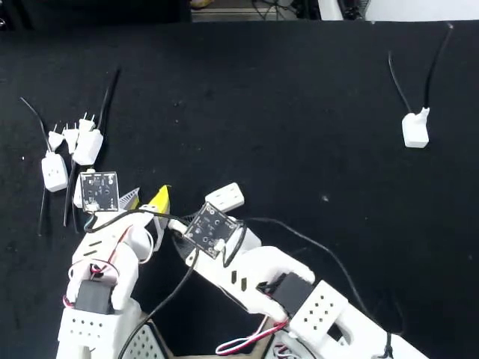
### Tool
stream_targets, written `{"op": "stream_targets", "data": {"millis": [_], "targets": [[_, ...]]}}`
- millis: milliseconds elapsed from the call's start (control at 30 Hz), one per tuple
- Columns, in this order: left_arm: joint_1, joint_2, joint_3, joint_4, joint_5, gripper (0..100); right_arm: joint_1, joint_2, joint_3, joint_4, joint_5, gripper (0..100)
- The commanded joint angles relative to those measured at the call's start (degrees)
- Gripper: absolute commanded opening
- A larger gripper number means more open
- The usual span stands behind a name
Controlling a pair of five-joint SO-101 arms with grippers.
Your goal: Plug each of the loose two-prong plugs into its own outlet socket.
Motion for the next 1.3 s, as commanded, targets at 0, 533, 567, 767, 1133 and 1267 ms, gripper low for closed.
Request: {"op": "stream_targets", "data": {"millis": [0,533,567,767,1133,1267], "targets": [[-0.04,0.35,1.1,0.18,-0.7,18,1.23,-2.33,-2.24,-0.18,-0.79,1.1],[-0.13,0.35,1.1,-0.26,-0.7,18,1.23,-2.33,-2.77,-0.09,-5.27,1.1],[-0.13,0.35,1.1,-0.26,-0.7,18,1.23,-2.33,-2.77,-0.09,-5.27,1.1],[-0.31,0.35,1.1,-0.26,-0.7,18,1.23,-2.33,-2.68,-0.09,-5.63,1.1],[-0.13,0.35,1.1,-0.26,-0.7,18,1.23,-2.24,-2.59,0.0,-5.71,1.1],[-0.31,0.35,1.1,-0.26,-0.7,18,1.23,-2.33,-2.59,0.0,-5.89,1.1]]}}
